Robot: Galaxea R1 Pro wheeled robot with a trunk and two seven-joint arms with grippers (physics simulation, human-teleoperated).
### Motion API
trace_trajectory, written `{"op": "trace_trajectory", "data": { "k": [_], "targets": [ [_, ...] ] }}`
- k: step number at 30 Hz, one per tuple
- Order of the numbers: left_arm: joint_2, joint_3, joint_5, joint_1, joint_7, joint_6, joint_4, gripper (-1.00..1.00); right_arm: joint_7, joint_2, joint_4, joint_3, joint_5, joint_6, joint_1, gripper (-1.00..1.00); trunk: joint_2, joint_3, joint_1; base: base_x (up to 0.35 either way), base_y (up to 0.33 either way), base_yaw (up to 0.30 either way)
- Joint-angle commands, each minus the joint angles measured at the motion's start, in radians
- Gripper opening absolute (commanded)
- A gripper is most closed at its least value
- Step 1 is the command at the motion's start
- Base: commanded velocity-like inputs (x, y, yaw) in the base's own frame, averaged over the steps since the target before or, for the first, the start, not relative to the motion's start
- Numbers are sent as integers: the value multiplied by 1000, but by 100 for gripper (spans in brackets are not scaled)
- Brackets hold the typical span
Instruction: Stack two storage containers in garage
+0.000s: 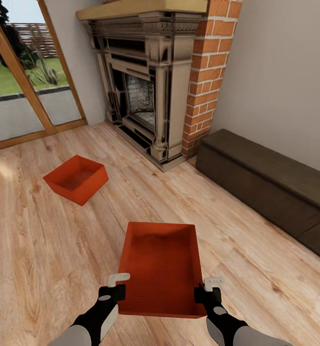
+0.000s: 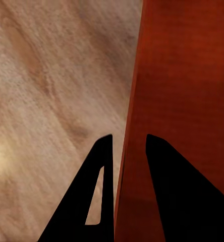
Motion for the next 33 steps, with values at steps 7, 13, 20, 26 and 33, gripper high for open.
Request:
{"op": "trace_trajectory", "data": {
  "k": [7,13,20,26,33],
  "targets": [
    [1,18,-12,0,8,1,0,-100,-4,0,0,-24,-19,-9,-1,-100,49,21,-27,0,0,0],
    [2,17,-11,0,8,1,0,-100,-4,0,0,-24,-19,-9,-1,-100,91,40,-50,0,0,0],
    [3,18,-11,0,8,1,0,-100,-4,0,0,-24,-19,-9,-1,-100,140,62,-77,0,0,0],
    [3,18,-11,0,8,1,0,-100,-4,0,0,-24,-19,-9,-2,-100,182,81,-100,0,0,0],
    [4,20,-10,0,8,1,0,-100,-3,0,0,-24,-19,-9,-1,-100,231,103,-127,0,0,0]
  ]
}}
